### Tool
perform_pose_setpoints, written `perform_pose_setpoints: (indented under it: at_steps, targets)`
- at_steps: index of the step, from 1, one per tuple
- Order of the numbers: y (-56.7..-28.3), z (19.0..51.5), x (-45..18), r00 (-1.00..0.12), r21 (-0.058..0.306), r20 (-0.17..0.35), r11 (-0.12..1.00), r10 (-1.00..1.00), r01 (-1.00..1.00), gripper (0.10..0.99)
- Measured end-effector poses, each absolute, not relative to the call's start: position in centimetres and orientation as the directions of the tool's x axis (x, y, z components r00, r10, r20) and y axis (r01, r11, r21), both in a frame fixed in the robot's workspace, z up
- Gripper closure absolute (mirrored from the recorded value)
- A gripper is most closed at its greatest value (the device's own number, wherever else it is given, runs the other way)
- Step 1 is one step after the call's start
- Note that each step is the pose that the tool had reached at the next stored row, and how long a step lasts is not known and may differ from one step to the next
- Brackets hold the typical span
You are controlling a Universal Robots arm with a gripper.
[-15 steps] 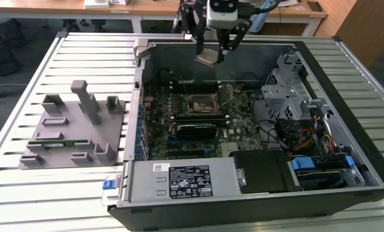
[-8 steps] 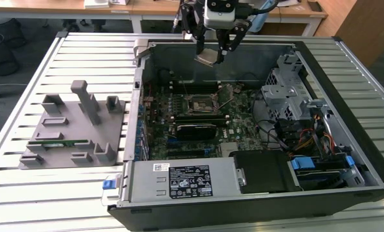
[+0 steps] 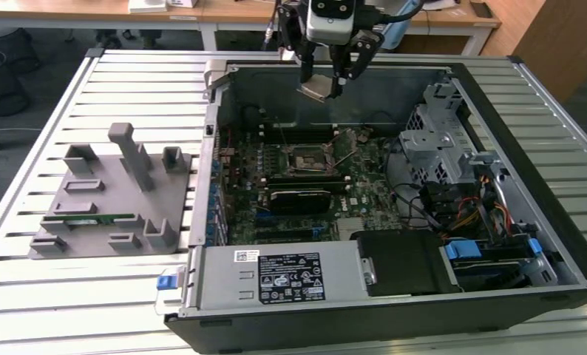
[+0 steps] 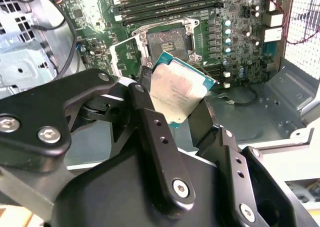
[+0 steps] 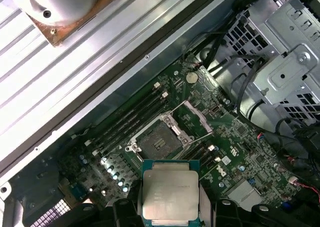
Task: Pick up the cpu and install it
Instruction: 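Place the cpu into insertion slot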
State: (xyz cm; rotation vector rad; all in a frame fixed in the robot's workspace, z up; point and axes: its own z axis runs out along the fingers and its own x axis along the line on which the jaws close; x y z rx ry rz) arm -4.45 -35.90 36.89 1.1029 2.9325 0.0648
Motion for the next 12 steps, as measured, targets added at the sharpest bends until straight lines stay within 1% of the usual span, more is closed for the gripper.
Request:
perform_pose_setpoints:
  at_steps: [12]
  targets:
    - [-35.9, 36.76, -4.45, -0.613, 0.041, 0.007, 0.612, 0.79, 0.79, 0.545]
